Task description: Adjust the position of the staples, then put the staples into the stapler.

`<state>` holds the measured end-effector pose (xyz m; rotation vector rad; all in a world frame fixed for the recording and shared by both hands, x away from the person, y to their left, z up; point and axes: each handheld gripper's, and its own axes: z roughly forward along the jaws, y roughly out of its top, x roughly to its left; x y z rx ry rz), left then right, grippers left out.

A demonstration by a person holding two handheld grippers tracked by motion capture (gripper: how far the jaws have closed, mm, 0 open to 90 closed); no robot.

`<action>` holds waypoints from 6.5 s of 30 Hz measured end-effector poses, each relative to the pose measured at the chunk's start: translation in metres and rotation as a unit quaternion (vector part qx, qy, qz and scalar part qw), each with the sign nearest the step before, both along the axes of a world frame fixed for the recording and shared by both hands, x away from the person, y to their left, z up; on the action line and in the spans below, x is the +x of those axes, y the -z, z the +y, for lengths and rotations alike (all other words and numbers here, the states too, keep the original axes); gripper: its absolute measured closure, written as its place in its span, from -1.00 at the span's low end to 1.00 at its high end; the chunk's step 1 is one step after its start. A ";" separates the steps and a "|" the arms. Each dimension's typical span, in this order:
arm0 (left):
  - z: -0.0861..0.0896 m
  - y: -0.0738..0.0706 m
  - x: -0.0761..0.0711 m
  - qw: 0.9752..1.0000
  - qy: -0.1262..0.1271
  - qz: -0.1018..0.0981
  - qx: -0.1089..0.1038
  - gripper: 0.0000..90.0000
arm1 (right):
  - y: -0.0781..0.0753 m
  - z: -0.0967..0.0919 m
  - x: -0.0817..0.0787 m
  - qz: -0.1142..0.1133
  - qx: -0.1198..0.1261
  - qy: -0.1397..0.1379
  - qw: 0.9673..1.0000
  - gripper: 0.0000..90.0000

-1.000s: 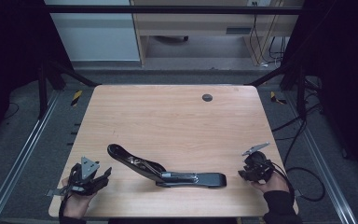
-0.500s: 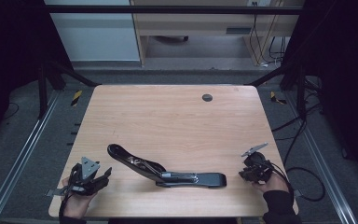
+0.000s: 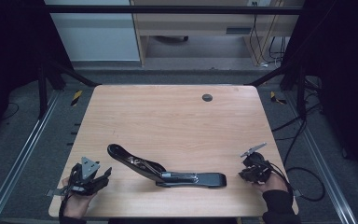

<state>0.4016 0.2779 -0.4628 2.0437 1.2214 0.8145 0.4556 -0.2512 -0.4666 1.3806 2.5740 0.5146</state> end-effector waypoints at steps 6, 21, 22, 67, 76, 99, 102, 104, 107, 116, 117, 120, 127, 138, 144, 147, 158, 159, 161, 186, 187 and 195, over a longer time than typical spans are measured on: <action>0.000 0.000 0.000 1.000 0.000 0.000 0.000 0.04 | -0.002 -0.001 0.000 -0.004 0.003 -0.003 1.000 0.73; 0.000 0.000 0.000 1.000 -0.001 0.001 0.000 0.04 | -0.022 0.009 -0.006 -0.053 0.032 -0.061 0.996 0.73; -0.001 0.000 0.000 1.000 -0.001 0.000 0.000 0.04 | -0.024 0.011 -0.006 -0.051 0.037 -0.063 0.996 0.73; -0.002 0.001 0.000 1.000 0.002 0.004 0.002 0.04 | -0.067 0.081 0.017 -0.106 0.127 -0.227 0.960 0.73; -0.002 0.001 0.000 1.000 0.004 0.004 0.001 0.04 | -0.069 0.088 0.019 -0.104 0.126 -0.246 0.955 0.73; -0.002 0.002 0.001 1.000 0.006 0.006 0.000 0.04 | -0.083 0.098 0.022 -0.088 0.111 -0.289 0.947 0.73; -0.002 0.002 0.001 1.000 0.007 0.008 0.001 0.04 | -0.085 0.098 0.022 -0.090 0.109 -0.293 0.946 0.73; -0.003 0.002 0.000 1.000 0.007 0.007 0.001 0.04 | -0.086 0.099 0.022 -0.088 0.110 -0.295 0.945 0.73; -0.002 0.002 0.001 1.000 0.006 0.008 0.001 0.04 | -0.086 0.101 0.022 -0.086 0.107 -0.300 0.944 0.73; -0.004 0.003 0.001 1.000 0.005 0.009 0.002 0.04 | -0.090 0.113 0.016 -0.086 0.103 -0.326 0.936 0.73; -0.004 0.003 0.001 1.000 0.005 0.010 0.003 0.03 | -0.091 0.115 0.016 -0.087 0.100 -0.333 0.934 0.73; -0.004 0.003 0.002 1.000 0.006 0.012 0.004 0.04 | -0.091 0.121 0.016 -0.083 0.101 -0.340 0.931 0.73; -0.004 0.003 0.001 1.000 0.006 0.012 0.003 0.04 | -0.088 0.137 0.019 -0.068 0.092 -0.362 0.925 0.73; -0.004 0.003 0.002 1.000 0.007 0.013 0.003 0.04 | -0.083 0.148 0.021 -0.057 0.084 -0.374 0.922 0.73; -0.004 0.003 0.001 1.000 0.006 0.012 0.002 0.04 | -0.079 0.151 0.022 -0.056 0.085 -0.372 0.922 0.73; -0.004 0.003 0.001 1.000 0.006 0.012 0.002 0.04 | -0.077 0.153 0.023 -0.054 0.083 -0.370 0.924 0.73; -0.004 0.003 0.002 1.000 0.006 0.012 0.001 0.04 | -0.068 0.161 0.026 -0.043 0.079 -0.384 0.919 0.73; -0.004 0.003 0.002 1.000 0.007 0.012 0.001 0.04 | -0.067 0.162 0.026 -0.041 0.079 -0.386 0.918 0.73; -0.004 0.003 0.002 1.000 0.007 0.013 0.001 0.04 | -0.066 0.163 0.026 -0.039 0.077 -0.390 0.917 0.73; -0.004 0.003 0.002 1.000 0.007 0.013 0.001 0.04 | -0.050 0.175 0.024 -0.024 0.064 -0.416 0.907 0.73; -0.004 0.003 0.002 1.000 0.007 0.012 0.001 0.04 | -0.050 0.175 0.024 -0.024 0.061 -0.417 0.906 0.73; -0.004 0.003 0.002 1.000 0.007 0.013 0.001 0.04 | -0.048 0.176 0.024 -0.022 0.060 -0.420 0.905 0.73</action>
